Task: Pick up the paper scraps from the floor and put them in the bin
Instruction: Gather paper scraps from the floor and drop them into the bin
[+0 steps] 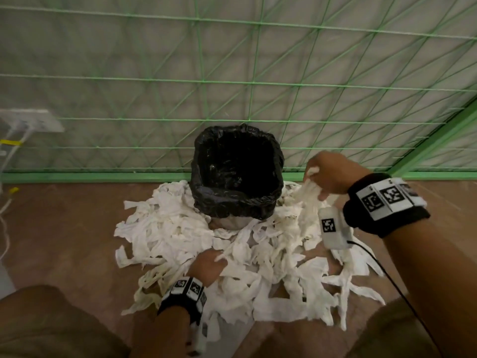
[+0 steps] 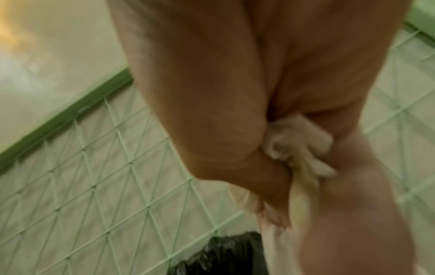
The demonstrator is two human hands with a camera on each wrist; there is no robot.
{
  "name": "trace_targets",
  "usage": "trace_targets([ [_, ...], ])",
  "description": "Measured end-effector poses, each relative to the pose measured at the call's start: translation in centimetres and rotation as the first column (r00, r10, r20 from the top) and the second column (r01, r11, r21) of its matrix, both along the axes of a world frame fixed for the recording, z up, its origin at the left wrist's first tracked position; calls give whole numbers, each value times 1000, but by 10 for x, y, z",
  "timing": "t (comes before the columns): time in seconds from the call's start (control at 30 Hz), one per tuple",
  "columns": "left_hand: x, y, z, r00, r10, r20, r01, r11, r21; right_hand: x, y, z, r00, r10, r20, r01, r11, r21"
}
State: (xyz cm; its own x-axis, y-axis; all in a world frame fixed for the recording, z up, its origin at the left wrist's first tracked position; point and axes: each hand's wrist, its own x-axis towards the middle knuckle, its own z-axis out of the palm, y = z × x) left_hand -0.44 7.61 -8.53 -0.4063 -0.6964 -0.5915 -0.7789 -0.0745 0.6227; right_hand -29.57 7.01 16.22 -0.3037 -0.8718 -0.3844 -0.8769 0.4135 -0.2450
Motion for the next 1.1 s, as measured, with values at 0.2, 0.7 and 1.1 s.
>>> trace_targets([
  [0.2,-2,-9,15,940,275,-201,-252,959,132,17,-31,69,988,21,-152,-78,921,-382],
  [0.7,6,20,30,941,-239,239,209,967,146,79,-113,59,983,158,92,-67,777,-626],
  [1.1,16,-27,95,804,-441,400,411,897,163,86,-110,-48,961,92,260,-25,967,-252],
])
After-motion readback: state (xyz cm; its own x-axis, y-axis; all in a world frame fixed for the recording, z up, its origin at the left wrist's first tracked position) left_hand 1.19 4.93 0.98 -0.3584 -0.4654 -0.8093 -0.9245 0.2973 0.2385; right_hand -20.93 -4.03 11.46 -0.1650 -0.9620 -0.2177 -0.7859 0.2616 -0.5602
